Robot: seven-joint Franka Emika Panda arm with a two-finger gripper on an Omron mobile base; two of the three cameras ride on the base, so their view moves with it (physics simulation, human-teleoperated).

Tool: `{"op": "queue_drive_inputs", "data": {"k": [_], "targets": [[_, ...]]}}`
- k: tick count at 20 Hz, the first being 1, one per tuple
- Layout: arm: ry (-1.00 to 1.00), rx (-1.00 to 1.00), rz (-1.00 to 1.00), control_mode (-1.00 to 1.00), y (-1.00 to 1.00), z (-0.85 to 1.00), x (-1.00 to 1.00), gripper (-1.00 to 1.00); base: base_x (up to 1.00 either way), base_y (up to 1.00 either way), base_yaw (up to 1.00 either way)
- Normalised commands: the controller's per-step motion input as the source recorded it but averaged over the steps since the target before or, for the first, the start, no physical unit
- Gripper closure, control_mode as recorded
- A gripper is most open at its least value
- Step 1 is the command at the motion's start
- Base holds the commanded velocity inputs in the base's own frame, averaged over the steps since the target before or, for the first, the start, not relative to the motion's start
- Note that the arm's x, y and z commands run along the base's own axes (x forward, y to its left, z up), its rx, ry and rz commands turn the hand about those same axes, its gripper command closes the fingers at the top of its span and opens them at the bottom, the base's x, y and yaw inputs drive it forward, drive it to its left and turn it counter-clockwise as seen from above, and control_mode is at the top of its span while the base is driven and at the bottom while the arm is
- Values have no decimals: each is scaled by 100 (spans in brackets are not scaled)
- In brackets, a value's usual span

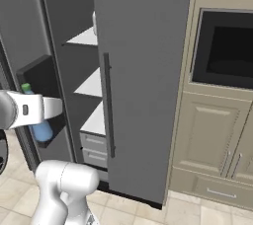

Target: Take the bottled waters from the counter and place them in the freezer to freeze. Close the freezer door after placing the bottles.

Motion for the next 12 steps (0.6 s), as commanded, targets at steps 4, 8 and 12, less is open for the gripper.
{"op": "queue_drive_inputs", "data": {"k": [4,8,12], "targets": [[0,0,0,100,0,0,0,100,11,5,12],[0,0,0,100,0,0,0,100,40,16,7],[0,0,0,100,0,0,0,100,42,28,2]]}}
